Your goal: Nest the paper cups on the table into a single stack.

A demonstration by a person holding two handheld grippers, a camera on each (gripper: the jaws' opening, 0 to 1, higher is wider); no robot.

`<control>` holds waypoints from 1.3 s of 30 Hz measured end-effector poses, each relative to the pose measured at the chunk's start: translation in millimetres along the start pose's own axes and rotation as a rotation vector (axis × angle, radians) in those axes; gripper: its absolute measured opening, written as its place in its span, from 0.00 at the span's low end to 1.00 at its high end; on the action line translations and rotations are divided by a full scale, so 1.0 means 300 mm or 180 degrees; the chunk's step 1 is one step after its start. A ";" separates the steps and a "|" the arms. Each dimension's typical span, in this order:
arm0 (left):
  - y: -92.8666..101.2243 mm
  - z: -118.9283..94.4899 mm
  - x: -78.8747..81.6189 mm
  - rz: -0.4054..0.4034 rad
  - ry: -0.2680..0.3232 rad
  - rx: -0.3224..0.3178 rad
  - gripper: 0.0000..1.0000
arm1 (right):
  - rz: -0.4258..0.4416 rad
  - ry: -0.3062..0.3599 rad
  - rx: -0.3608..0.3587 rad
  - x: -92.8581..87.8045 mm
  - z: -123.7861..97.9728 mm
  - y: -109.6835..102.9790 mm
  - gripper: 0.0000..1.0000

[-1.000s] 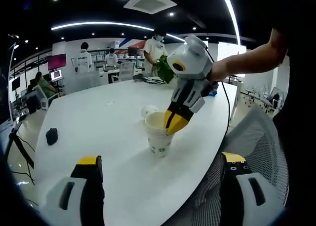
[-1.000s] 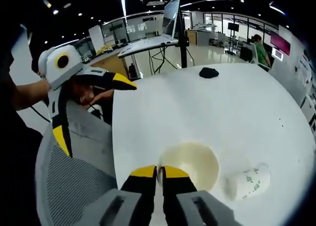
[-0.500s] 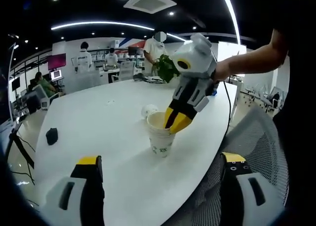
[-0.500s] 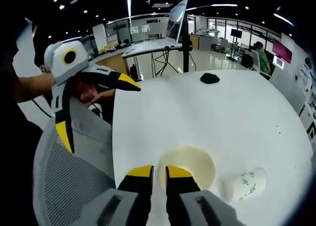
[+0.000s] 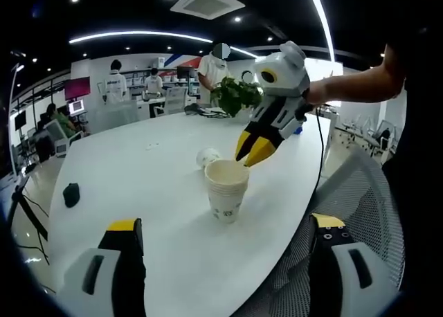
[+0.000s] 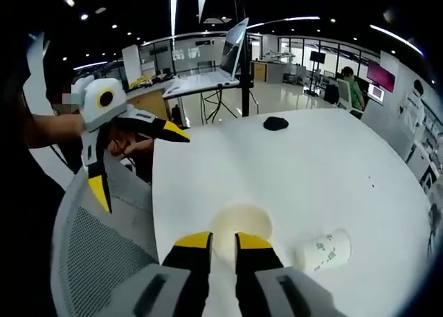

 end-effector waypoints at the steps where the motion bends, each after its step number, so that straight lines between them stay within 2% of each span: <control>1: 0.000 0.001 0.002 0.0004 -0.0001 -0.0004 0.99 | 0.0026 0.0008 -0.0019 -0.008 -0.007 0.008 0.10; 10: 0.005 0.006 0.016 0.0040 -0.0002 -0.0035 0.99 | 0.0244 0.0017 -0.0189 -0.064 -0.043 0.059 0.15; 18: 0.005 0.002 0.024 0.0058 0.0002 -0.0042 0.99 | 0.0589 -0.0010 -0.0416 -0.133 -0.049 0.136 0.25; 28: 0.002 -0.002 0.023 0.0056 -0.0005 -0.0044 0.99 | 0.1083 0.0058 -0.0757 -0.198 -0.035 0.254 0.35; 30: 0.003 -0.001 0.024 0.0058 -0.0004 -0.0049 0.99 | 0.1316 0.0113 -0.0816 -0.206 -0.035 0.286 0.38; 32: 0.002 0.000 0.024 0.0056 -0.0002 -0.0053 0.99 | 0.1420 0.0149 -0.0873 -0.208 -0.033 0.300 0.40; 36: 0.001 0.003 0.024 0.0055 -0.0005 -0.0058 0.99 | 0.1430 0.0065 -0.1041 -0.229 -0.019 0.336 0.44; 39: -0.002 0.003 0.025 0.0053 -0.0005 -0.0056 0.99 | 0.1519 0.0102 -0.1090 -0.235 -0.001 0.351 0.48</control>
Point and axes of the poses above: the point that each gripper's makers call its tool centre point, and the gripper's own axes: z roughly forward along the fingers, y roughly to its right, x roughly out of its top, the point moved 2 cm from there along -z, roughly backward along the fingers, and after that the axes turned 6 degrees about -y, right-handed, at the moved point
